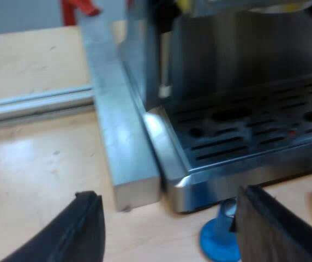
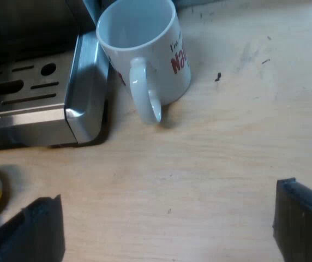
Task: Put the handle in the coffee machine
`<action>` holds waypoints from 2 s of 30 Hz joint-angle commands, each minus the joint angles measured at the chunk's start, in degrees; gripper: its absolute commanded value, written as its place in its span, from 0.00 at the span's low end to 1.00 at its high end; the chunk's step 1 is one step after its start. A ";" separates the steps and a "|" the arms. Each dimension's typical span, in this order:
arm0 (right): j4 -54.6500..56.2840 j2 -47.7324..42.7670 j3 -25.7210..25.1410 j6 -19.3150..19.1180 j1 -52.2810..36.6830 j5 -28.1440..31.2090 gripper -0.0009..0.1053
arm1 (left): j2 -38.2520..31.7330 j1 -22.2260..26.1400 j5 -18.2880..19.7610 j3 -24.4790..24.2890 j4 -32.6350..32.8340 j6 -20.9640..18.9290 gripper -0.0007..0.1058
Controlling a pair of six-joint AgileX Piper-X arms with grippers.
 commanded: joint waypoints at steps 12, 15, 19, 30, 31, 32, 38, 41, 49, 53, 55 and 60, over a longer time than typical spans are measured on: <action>9.88 14.92 -11.44 -7.66 -0.01 -5.61 0.74 | 2.86 -7.84 6.32 -5.26 -0.30 -2.80 0.52; 11.89 17.89 -12.83 -8.31 -0.01 -7.91 0.74 | 4.24 -9.42 7.93 -5.63 -0.30 -4.06 0.52; 12.67 20.83 -14.16 -8.31 -0.01 -11.05 0.74 | 6.26 -12.53 10.60 -5.67 -0.10 -5.05 0.52; 15.17 28.74 -17.12 -8.31 4.29 -11.56 0.74 | 9.84 -21.08 11.97 -5.67 0.18 -4.98 0.52; 15.48 29.45 -17.36 -8.20 5.33 -11.20 0.74 | 11.25 -23.05 12.32 -5.67 0.18 -4.36 0.52; 15.98 30.30 -17.55 -8.14 6.71 -10.44 0.74 | 11.38 -23.38 12.51 -5.67 0.18 -4.28 0.52; 15.57 34.64 -17.60 -4.00 16.58 -7.11 0.74 | 15.49 -28.04 12.89 -5.67 0.18 -1.70 0.52; 14.28 36.39 -17.60 -1.43 21.61 -4.62 0.74 | 17.00 -28.82 12.60 -5.67 0.18 -1.59 0.52; 9.35 40.88 -17.60 4.91 33.10 2.28 0.74 | 18.28 -28.80 11.89 -5.67 -0.57 2.75 0.52; 8.27 43.67 -17.60 7.40 36.23 3.11 0.74 | 18.44 -28.80 11.88 -5.67 -0.40 6.74 0.52; 6.92 45.96 -17.60 9.32 37.93 4.13 0.74 | 18.44 -28.80 13.70 -5.67 -0.40 8.20 0.52; 5.13 50.01 -17.60 10.82 39.78 4.13 0.74 | 18.44 -28.80 15.58 -5.67 -0.40 8.51 0.52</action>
